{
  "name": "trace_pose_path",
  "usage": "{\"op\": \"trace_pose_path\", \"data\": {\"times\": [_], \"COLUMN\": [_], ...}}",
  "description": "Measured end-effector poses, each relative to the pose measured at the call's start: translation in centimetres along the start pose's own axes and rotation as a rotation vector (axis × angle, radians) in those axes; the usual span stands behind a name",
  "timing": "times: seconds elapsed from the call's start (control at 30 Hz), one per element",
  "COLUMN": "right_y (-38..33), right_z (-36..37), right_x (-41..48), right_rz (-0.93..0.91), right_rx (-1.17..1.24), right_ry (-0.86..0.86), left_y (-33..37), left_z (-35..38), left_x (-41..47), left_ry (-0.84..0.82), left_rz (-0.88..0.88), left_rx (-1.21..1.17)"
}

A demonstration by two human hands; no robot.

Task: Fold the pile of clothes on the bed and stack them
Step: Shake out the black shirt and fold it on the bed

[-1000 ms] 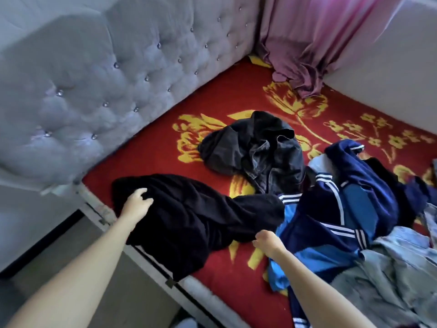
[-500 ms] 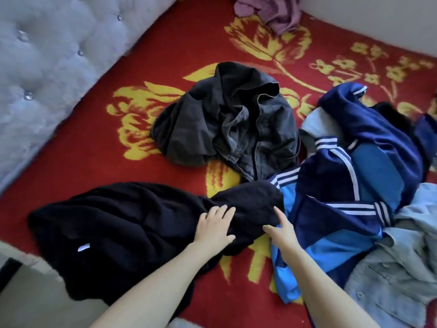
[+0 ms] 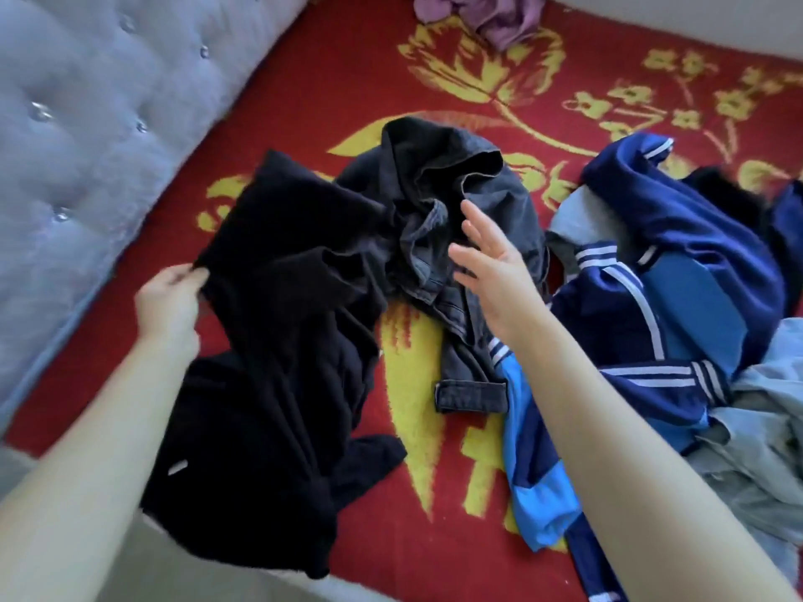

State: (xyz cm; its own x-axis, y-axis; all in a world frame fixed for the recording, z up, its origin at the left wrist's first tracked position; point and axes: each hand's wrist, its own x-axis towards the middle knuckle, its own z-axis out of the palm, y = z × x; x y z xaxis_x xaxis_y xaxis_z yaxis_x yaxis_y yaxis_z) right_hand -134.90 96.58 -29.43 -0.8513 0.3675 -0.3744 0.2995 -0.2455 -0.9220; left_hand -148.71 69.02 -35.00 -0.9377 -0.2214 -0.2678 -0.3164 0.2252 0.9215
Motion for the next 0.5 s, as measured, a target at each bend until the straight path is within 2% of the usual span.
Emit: {"op": "trace_pose_path", "data": {"times": [0.07, 0.13, 0.23, 0.33, 0.43, 0.5], "right_y": [3.0, 7.9, 14.0, 17.7, 19.3, 19.6], "right_z": [0.9, 1.9, 3.8, 6.3, 8.1, 8.8], "right_x": [0.4, 0.3, -0.4, -1.3, -1.9, -2.0], "right_rz": [0.102, 0.263, 0.453, 0.5, 0.514, 0.508], "right_rx": [-0.286, -0.485, -0.599, -0.677, -0.706, -0.711], "right_ry": [0.006, -0.074, -0.187, -0.252, -0.29, -0.294], "left_y": [-2.2, -5.6, -9.6, -11.6, -12.5, -13.0], "left_z": [-3.5, -5.9, -6.4, -4.7, -2.3, -1.5], "left_x": [2.1, 2.6, 1.5, 0.6, 0.2, 0.1], "left_ry": [0.122, 0.099, -0.069, -0.239, -0.225, -0.174], "left_rz": [-0.149, -0.265, -0.262, -0.34, -0.435, -0.478], "left_rx": [0.177, 0.346, 0.512, 0.575, 0.578, 0.675]}}
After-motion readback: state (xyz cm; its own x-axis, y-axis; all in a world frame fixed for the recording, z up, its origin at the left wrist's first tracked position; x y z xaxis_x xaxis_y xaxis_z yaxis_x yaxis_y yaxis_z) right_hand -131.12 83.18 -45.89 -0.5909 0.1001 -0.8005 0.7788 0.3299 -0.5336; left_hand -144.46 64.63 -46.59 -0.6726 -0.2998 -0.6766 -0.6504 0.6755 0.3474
